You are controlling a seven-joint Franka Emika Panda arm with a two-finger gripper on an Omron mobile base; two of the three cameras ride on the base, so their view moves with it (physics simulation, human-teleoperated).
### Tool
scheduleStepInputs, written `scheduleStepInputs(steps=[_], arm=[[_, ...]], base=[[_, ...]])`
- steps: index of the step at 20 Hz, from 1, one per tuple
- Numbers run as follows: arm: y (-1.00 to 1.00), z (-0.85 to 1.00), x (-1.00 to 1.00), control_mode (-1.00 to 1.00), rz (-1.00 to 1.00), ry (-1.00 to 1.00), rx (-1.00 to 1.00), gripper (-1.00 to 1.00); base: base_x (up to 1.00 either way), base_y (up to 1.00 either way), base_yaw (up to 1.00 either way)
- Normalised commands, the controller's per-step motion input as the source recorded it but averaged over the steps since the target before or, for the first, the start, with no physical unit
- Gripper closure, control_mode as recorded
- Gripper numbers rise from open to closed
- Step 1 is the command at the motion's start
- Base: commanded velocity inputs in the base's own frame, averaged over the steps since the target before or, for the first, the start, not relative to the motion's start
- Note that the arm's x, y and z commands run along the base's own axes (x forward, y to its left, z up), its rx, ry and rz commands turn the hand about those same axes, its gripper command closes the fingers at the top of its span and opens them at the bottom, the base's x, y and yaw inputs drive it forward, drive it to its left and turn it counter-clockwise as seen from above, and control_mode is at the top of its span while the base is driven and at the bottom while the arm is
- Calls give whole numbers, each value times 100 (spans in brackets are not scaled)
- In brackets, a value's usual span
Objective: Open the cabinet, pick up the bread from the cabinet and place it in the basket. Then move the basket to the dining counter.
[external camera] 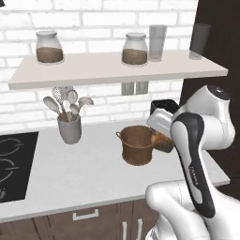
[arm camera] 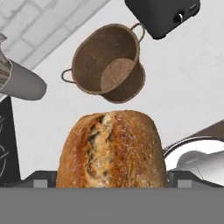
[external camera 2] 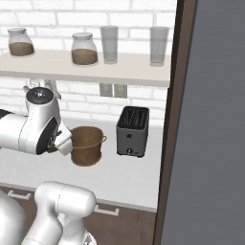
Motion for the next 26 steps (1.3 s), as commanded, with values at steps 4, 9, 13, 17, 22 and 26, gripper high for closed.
scheduleStepInputs(steps=[4,9,13,17,22,26], arm=[[-17,0,80,-100,-2,8,0,100],[-12,-13,85,-100,0,17,-2,100],[0,-45,97,-100,0,1,-5,100],[2,-64,73,-100,0,-5,-9,100],[0,-51,36,-100,4,-3,-5,100],[11,-14,21,-100,8,0,-1,100]], base=[[0,0,0],[0,0,0],[0,0,0],[0,0,0],[0,0,0],[0,0,0]])
